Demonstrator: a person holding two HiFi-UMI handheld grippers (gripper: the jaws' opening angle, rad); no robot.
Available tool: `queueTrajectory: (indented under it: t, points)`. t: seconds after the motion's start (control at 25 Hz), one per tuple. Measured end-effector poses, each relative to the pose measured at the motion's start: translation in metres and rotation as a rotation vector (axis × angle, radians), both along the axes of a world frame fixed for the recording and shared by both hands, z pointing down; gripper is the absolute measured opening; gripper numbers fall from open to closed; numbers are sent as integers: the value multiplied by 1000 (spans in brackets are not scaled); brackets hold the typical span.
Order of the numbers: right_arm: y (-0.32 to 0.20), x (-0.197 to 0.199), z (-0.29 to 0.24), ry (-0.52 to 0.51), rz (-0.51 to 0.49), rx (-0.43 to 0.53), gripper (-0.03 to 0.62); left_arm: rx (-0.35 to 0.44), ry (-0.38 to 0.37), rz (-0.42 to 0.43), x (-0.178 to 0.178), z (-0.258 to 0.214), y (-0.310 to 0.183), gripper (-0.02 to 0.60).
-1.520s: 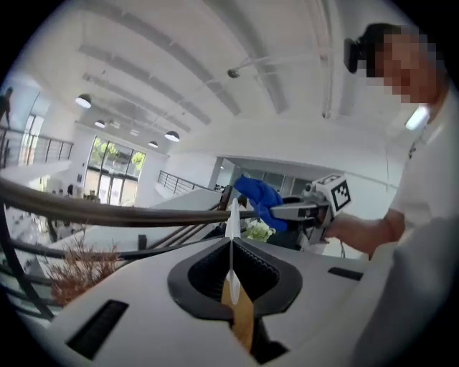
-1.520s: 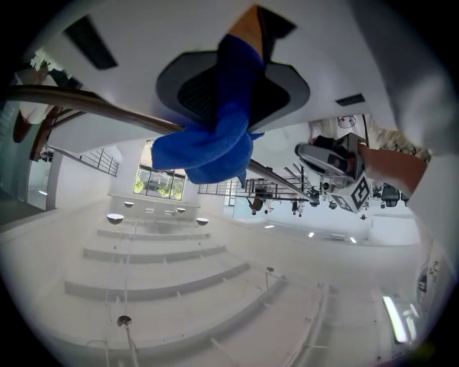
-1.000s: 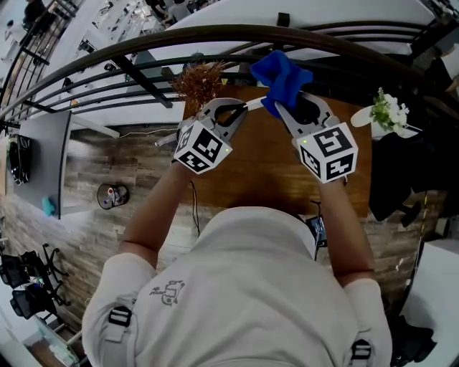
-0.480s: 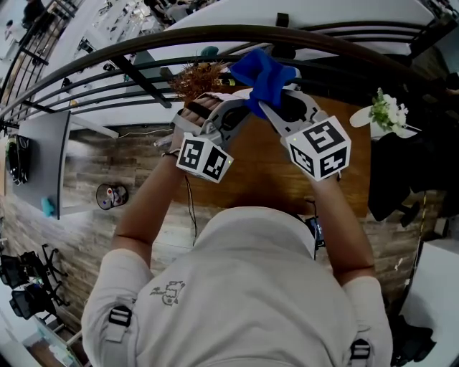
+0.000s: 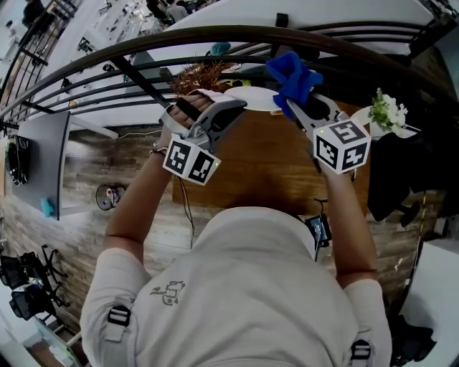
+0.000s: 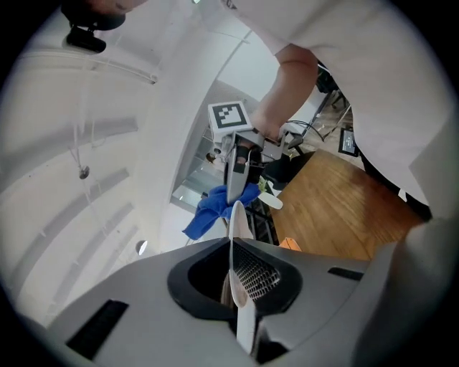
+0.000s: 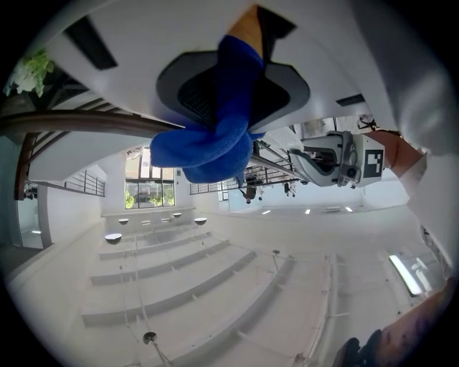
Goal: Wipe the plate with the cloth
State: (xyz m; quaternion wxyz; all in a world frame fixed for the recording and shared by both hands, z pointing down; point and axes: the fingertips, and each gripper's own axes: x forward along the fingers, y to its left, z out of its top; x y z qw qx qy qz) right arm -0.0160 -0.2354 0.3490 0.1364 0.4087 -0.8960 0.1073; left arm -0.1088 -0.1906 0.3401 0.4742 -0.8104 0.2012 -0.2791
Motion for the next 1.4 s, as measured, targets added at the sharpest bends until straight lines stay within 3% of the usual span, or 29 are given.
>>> queueTrajectory:
  t: [0.28, 0.8, 0.96, 1.16, 1.4]
  points:
    - [-14, 17, 23, 1, -6, -90, 110, 82, -39, 106, 8, -16, 27, 20]
    - [-10, -50, 35, 216, -308, -215, 110, 119, -126, 252, 30, -5, 58, 20]
    - [4, -71, 18, 210, -380, -204, 110, 108, -138, 255, 33, 4, 55, 20]
    - [27, -70, -5, 145, -418, -196, 110, 97, -143, 195, 18, 10, 34, 20]
    - [25, -38, 7, 129, -358, -248, 110, 95, -135, 178, 12, 7, 26, 20]
